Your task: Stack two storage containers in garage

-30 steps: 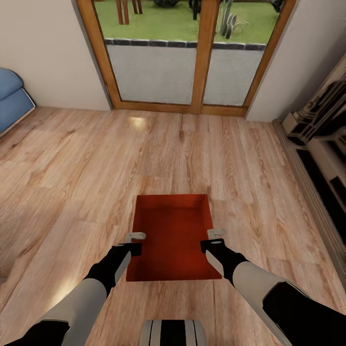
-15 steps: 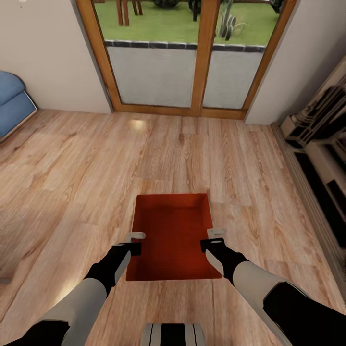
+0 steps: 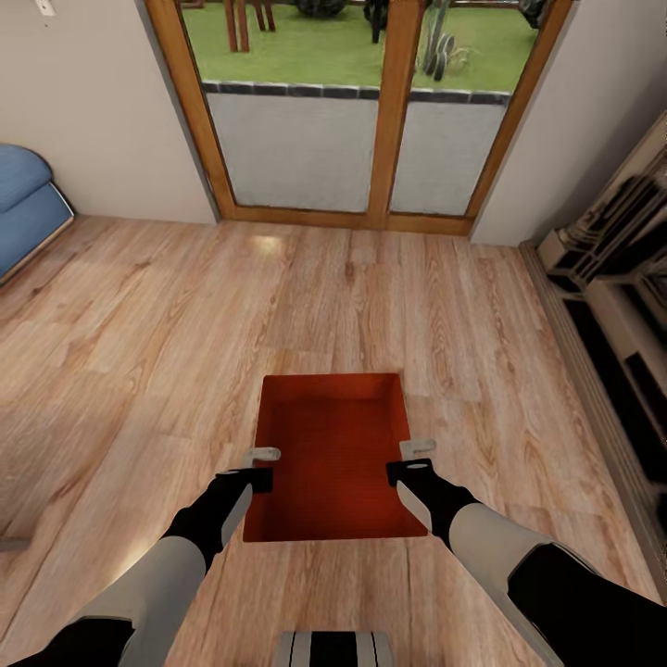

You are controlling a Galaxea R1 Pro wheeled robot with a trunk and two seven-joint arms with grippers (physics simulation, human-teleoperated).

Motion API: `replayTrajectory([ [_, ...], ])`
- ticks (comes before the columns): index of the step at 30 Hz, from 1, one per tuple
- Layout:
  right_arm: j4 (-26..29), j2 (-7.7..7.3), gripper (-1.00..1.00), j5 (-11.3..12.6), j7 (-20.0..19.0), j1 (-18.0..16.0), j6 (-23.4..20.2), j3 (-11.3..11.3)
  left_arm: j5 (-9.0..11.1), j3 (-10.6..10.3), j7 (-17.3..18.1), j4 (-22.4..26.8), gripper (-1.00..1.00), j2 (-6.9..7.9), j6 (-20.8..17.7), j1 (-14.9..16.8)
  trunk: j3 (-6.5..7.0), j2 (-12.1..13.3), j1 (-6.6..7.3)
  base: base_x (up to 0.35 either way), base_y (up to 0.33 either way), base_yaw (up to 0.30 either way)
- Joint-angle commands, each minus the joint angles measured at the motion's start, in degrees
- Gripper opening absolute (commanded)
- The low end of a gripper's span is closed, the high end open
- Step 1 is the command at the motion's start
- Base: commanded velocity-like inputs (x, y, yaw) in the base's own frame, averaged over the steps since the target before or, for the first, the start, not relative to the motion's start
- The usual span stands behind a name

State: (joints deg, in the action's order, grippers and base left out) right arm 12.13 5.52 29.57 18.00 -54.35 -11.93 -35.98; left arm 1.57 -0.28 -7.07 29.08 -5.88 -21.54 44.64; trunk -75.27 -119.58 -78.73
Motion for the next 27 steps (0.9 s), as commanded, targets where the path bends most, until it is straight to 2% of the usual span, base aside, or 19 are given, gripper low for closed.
replayTrajectory([
  [1,0.35,-0.06,-1.0,-0.57,0.25,-0.05,-0.02,-0.93,-0.26,0.0,-0.57,-0.08,-1.0,0.1,-0.44,-0.03,0.15,0.4,0.23,0.0,0.0,0.0],
  [4,0.35,0.11,-1.0,-0.57,0.13,-0.05,-0.03,-0.93,-0.19,0.02,-0.51,-0.08,-1.0,0.13,-0.44,-0.03,0.69,1.61,0.89,0.0,0.0,0.0],
  [7,0.18,0.46,-1.0,-1.67,0.35,-0.05,-0.08,1.16,0.36,-0.06,-0.47,0.45,-1.0,0.31,-0.09,-0.08,0.69,1.6,0.88,0.0,0.0,0.0],
  [10,0.19,0.36,-1.0,-2.1,0.35,-0.05,-0.05,1.66,0.28,-0.01,-0.33,0.45,-1.0,0.41,-0.09,-0.08,0.69,1.6,0.88,0.0,0.0,0.0],
  [13,0.34,-0.22,-1.0,-0.78,0.3,-0.08,0.29,0.23,-0.26,0.03,-0.29,0.45,-1.0,0.21,-0.09,-0.08,0.69,1.6,0.88,0.0,0.0,0.0],
  [19,0.44,-0.5,-1.0,1.31,0.25,-0.08,0.41,-1.07,-2.06,1.29,-0.07,0.45,-1.0,-0.34,-0.08,-0.08,0.69,1.6,0.88,0.0,0.0,0.0],
  [27,0.44,-0.51,-1.0,1.52,0.2,-0.07,0.41,-1.35,-2.86,2.16,0.08,0.45,-1.0,-0.57,-0.08,-0.08,0.69,1.6,0.88,0.0,0.0,0.0],
])
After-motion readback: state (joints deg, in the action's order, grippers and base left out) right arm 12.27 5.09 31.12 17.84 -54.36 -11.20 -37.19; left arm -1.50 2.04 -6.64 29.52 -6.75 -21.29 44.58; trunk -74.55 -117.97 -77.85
